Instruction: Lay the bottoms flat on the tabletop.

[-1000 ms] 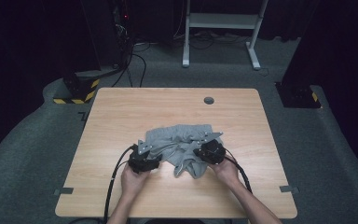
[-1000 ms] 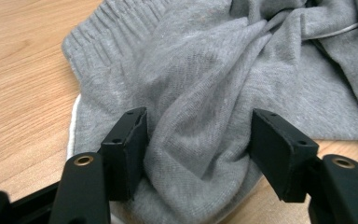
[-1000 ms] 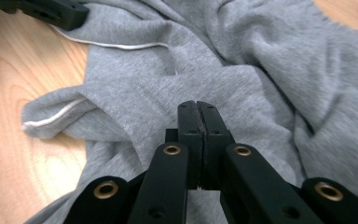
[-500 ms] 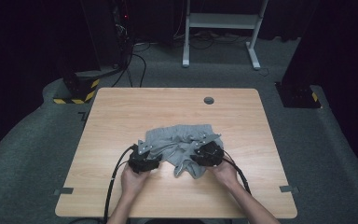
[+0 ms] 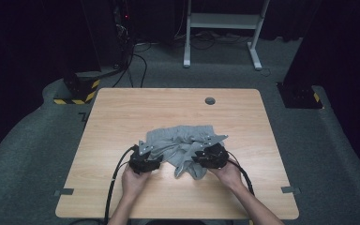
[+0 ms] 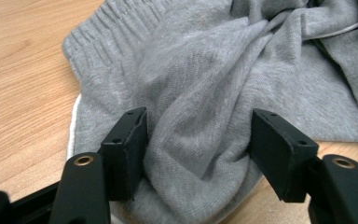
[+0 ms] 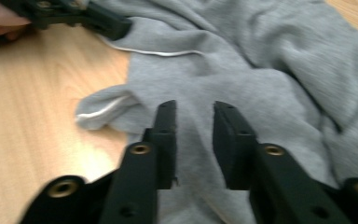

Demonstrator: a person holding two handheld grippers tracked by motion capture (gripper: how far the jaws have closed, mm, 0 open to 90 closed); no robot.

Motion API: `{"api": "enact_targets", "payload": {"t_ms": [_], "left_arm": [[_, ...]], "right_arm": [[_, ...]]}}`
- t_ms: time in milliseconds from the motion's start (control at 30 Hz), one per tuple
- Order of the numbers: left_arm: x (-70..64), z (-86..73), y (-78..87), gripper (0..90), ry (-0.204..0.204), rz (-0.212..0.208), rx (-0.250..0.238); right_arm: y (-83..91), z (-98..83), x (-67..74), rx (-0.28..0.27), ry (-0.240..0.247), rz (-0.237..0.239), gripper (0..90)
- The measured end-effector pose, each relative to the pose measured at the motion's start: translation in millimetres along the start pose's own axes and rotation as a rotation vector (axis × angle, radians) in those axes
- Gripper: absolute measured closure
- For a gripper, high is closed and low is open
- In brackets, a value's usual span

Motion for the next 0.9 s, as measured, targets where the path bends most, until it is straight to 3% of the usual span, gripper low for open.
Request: {"api": "enact_targets", "payload": {"t_ms": [133, 267, 333, 633, 900], "left_arm": [[0.0, 0.0, 0.0, 37.7, 0.0, 0.0, 0.0], [0.0, 0.0, 0.0, 37.7, 0.0, 0.0, 0.0], [0.0, 0.0, 0.0, 37.7, 0.001, 0.0, 0.0], [0.0, 0.1, -0.1, 37.7, 0.001, -0.001, -0.001], [-0.1, 0.0, 0.0, 37.7, -0.001, 0.0, 0.001]], "right_arm": [[-9.4, -2.4, 6.7, 0.029, 0.021, 0.001, 62.8], [-16.4, -6.3, 9.2, 0.06, 0.041, -0.01, 83.4], [-14.5, -5.8, 8.8, 0.055, 0.043, -0.026, 86.8], [27.9, -9.3, 9.6, -0.036, 0.01, -0.033, 86.8], [74.8, -34.5, -17.3, -0.089, -0.08, -0.105, 86.4]]}}
Point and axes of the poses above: each handheld gripper's, and its own axes: y roughly backward along the jaws, z roughly out of its top, x roughly to its left, the point moved 10 cm from there along -y, roughly forward along the jaws, and after that the axes turned 3 degrees about z, right-handed, at the moved point
